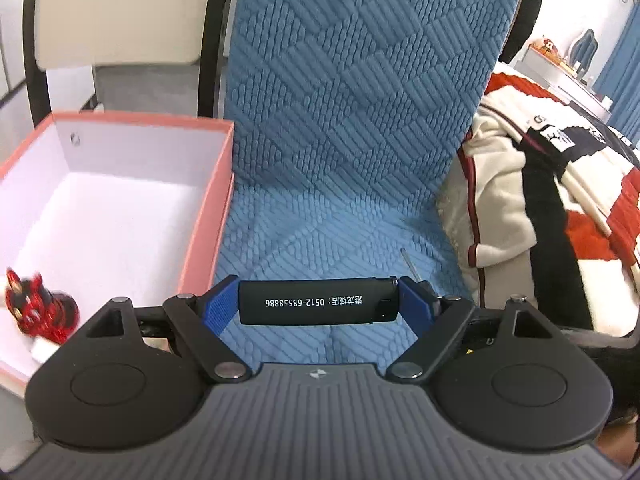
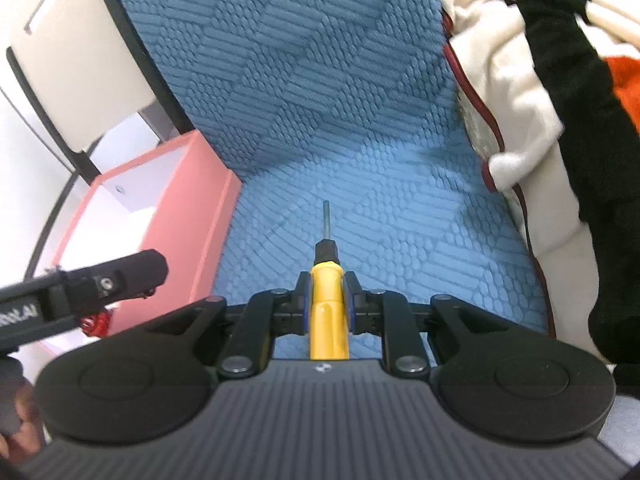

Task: Organize rigid objects
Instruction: 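Lift the black lighter with the left tool while the right tool holds the screwdriver up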

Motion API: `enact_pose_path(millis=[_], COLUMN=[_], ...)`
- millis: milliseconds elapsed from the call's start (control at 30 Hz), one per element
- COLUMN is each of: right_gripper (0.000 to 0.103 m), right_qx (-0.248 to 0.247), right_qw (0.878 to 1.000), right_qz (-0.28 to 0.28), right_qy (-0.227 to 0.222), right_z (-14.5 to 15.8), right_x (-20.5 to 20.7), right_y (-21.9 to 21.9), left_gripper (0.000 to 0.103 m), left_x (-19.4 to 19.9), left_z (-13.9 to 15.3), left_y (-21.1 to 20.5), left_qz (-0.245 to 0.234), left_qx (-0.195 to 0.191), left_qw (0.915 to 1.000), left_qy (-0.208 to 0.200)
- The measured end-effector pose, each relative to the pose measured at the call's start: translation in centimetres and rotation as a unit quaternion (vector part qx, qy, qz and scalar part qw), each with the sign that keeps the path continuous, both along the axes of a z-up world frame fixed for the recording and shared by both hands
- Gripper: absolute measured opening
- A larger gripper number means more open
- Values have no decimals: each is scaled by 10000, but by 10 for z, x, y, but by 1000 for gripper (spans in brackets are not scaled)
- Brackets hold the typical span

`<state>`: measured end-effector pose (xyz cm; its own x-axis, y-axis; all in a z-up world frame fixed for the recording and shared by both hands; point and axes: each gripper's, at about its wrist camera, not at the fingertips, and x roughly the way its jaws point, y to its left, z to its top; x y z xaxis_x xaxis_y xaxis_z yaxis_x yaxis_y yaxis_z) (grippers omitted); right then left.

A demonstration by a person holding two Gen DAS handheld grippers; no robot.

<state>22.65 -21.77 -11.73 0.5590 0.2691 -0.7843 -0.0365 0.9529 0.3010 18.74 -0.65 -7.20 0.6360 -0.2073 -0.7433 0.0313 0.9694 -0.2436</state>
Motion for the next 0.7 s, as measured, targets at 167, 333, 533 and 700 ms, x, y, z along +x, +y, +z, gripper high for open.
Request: enact_pose_path(millis=[167,333,533,700], right_gripper=[20,10,10,10], right_qx=[-41,3,-97,-112], right_qw=[9996,9979,9950,9957], right_qz=[75,266,488,493], right_qy=[-258,-599,-870,-780], right_z=[33,73,97,87], right_x=[7,15,29,34], right_y=[13,35,71,82], left_gripper=[86,86,86,86], left_x=[8,14,17,8], left_z=[32,70,92,86], left_y=[16,44,79,100], left_qz=[18,181,455,540], left_qx=[69,26,43,29], left_qw=[9996,9984,9964,9965], left_qy=[-289,-542,-710,-632])
